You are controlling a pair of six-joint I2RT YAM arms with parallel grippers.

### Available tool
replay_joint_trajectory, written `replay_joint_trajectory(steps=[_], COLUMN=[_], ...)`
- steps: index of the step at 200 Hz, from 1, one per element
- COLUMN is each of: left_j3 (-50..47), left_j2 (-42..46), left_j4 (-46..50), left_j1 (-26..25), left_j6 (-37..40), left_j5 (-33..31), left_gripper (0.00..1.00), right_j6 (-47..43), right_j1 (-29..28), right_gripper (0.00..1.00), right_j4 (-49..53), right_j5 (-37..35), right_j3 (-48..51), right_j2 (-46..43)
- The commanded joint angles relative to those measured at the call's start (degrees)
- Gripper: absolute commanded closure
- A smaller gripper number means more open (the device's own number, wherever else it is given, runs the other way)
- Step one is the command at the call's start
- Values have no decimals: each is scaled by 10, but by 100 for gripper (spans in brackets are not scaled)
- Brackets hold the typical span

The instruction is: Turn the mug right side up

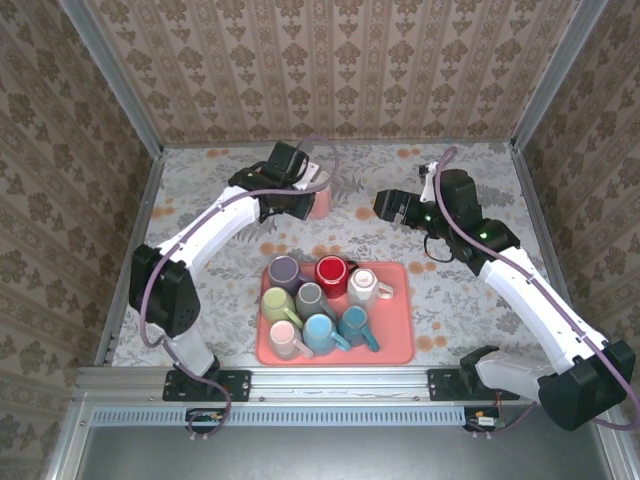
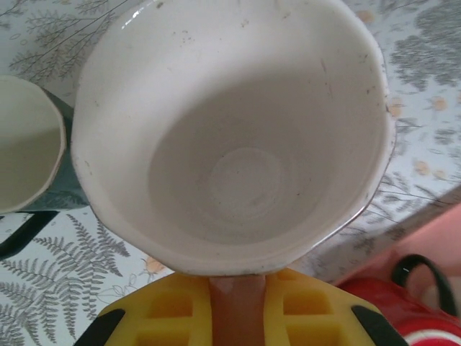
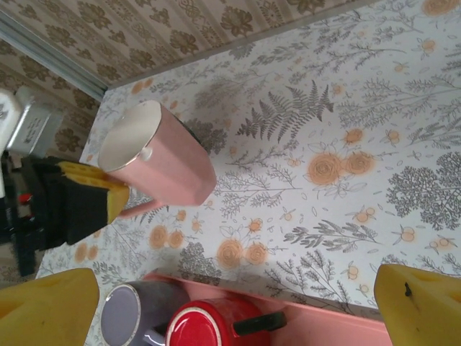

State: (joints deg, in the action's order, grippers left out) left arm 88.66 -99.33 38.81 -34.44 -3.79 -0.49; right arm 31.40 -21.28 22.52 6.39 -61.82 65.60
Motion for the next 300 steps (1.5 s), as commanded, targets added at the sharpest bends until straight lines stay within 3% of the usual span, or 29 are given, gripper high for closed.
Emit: replay_joint_trajectory(steps=[1, 60, 185, 202, 227, 243, 300], left_j3=[21, -21, -43, -40, -46, -51, -77], left_j2=[-10, -52, -120, -124, -120, -115, -76], left_j4=[-78, -200, -233, -227, -224, -221, -218], left_j1=[-1, 4, 28, 28, 28, 28, 24], left_j6=[4, 9, -24, -28, -31, -28, -24], left_j5=[-67, -104, -92, -96, -105, -111, -111], left_gripper=[100, 100, 100, 91, 69, 62, 55], right_j6=[-7, -10, -16, -16, -17, -17, -19], right_j1=[-1, 0, 1, 1, 1, 1, 1], right_gripper=[1, 1, 1, 1, 1, 1, 1], right_j4=[-5, -14, -11, -12, -10, -10, 2], right_j5=[-7, -5, -7, -6, -5, -5, 9], right_j3=[11, 22, 21, 21, 21, 21, 14], right_j2=[-13, -11, -1, -1, -1, -3, -16])
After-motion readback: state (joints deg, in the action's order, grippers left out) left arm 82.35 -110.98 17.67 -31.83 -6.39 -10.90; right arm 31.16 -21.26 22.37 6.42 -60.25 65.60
